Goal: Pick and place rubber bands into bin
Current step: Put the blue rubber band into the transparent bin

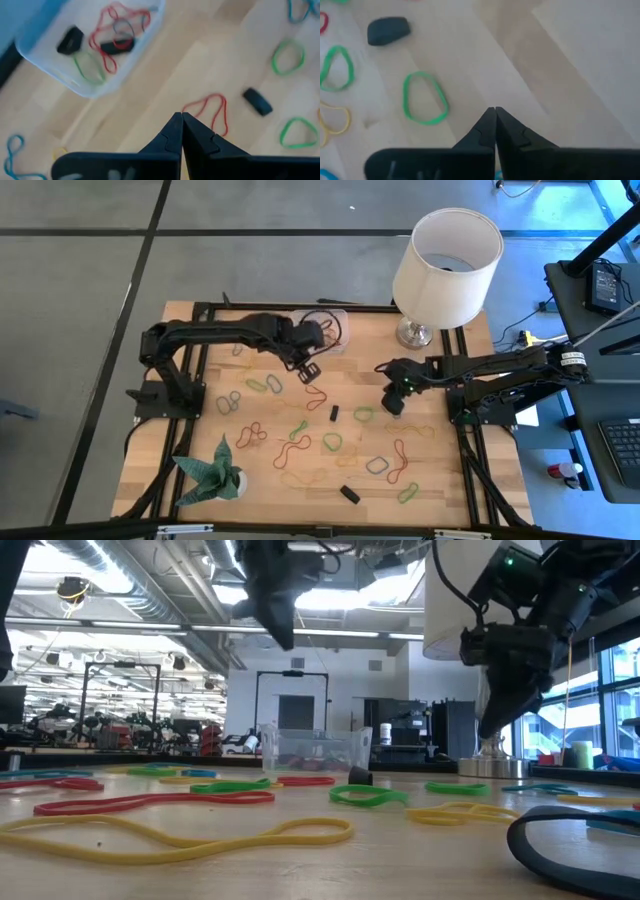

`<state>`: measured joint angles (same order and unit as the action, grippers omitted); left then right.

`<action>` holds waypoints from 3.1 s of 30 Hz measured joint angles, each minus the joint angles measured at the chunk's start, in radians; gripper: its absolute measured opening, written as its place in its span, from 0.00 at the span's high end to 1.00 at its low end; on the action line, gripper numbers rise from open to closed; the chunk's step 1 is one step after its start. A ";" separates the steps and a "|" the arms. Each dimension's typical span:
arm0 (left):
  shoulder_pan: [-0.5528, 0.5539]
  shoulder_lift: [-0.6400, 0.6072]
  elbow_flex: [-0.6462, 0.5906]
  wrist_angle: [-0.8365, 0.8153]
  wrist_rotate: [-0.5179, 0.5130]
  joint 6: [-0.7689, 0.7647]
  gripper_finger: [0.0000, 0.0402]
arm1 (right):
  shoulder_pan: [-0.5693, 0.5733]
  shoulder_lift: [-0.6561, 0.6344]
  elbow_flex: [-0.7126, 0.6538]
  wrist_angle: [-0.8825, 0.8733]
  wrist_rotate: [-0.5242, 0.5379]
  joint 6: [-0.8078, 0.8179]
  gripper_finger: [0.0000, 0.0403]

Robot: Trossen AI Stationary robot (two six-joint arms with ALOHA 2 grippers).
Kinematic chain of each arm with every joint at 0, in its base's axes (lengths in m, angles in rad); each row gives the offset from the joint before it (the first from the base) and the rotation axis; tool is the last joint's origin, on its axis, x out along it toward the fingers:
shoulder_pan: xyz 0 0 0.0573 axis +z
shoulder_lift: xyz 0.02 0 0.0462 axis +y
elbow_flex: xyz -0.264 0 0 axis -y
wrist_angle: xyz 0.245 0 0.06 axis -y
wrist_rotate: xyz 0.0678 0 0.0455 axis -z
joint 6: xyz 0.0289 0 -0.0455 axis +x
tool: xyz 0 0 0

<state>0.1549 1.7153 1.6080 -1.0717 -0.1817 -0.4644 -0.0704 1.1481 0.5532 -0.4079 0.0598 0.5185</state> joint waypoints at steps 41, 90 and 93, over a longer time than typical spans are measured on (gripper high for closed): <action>0.327 -0.358 -0.770 0.309 0.013 -0.411 1.00 | -0.003 0.000 -0.004 0.168 -0.056 0.022 0.99; 0.661 -0.220 -0.935 0.407 0.011 -0.283 0.97 | -0.005 0.000 -0.004 0.204 -0.027 0.052 0.99; 0.623 -0.271 -0.914 0.276 0.048 -0.264 0.99 | -0.005 0.000 -0.004 0.204 -0.027 0.048 0.99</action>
<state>0.7776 1.4445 0.6940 -0.7955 -0.1337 -0.7286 -0.0757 1.1481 0.5491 -0.2035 0.0330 0.5667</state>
